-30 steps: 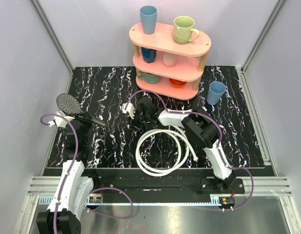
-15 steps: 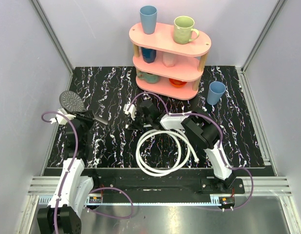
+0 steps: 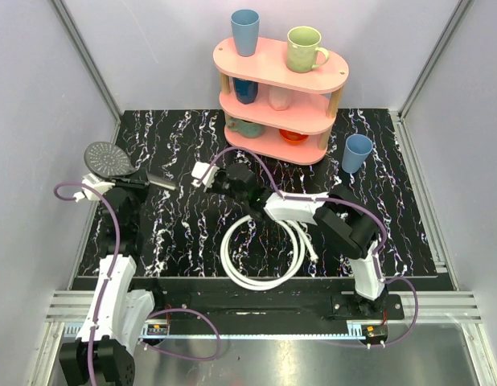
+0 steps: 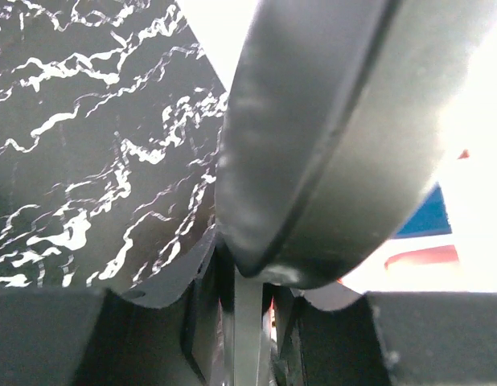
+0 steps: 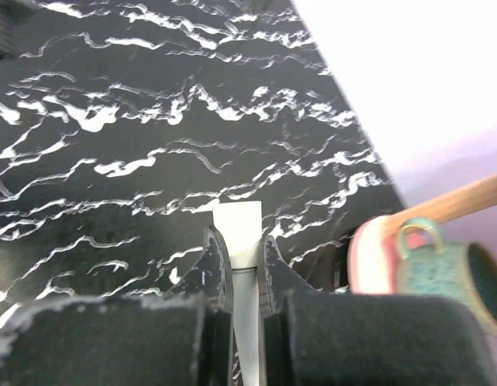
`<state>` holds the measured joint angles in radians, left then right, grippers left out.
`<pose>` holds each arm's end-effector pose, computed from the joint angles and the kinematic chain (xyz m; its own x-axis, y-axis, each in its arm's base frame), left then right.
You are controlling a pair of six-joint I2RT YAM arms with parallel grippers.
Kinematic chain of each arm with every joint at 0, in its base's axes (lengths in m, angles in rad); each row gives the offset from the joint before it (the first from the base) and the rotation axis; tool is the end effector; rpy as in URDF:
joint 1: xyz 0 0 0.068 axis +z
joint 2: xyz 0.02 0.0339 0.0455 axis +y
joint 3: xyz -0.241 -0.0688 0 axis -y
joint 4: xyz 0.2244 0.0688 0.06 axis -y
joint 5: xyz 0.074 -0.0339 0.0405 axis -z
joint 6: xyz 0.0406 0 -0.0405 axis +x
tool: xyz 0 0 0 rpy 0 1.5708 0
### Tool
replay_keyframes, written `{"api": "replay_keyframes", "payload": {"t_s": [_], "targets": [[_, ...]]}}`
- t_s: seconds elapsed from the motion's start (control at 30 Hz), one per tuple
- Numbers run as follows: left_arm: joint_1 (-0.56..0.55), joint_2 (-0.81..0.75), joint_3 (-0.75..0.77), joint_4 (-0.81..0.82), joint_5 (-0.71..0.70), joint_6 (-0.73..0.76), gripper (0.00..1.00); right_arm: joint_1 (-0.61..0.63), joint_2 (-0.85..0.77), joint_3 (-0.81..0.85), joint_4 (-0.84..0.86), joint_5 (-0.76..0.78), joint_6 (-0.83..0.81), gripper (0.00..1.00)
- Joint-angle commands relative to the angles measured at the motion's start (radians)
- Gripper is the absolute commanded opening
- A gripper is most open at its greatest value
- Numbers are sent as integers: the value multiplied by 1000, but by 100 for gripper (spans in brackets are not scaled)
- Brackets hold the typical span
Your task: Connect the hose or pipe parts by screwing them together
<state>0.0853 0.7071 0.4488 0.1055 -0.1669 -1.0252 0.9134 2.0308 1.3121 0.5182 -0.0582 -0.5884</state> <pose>0.1805 0.0222 0.2534 0.1330 -0.8346 -0.5345 -0.2581 0.4915 -0.8317 0.2717 0.3558 0.2041 0.3567 -0.4447 -0.8216 -0.7539 0.3824 -0.5343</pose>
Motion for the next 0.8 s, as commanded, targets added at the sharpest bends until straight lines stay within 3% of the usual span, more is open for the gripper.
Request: {"api": "replay_keyframes", "payload": {"t_s": [0.0, 0.17, 0.77], "targets": [[7, -4, 96, 69, -77, -98, 0, 61, -32, 7, 216, 251, -194, 0], [7, 9, 74, 98, -72, -217, 0, 97, -41, 0, 292, 273, -211, 0], [5, 49, 68, 118, -69, -223, 0, 173, -75, -5, 289, 176, -206, 0]]}}
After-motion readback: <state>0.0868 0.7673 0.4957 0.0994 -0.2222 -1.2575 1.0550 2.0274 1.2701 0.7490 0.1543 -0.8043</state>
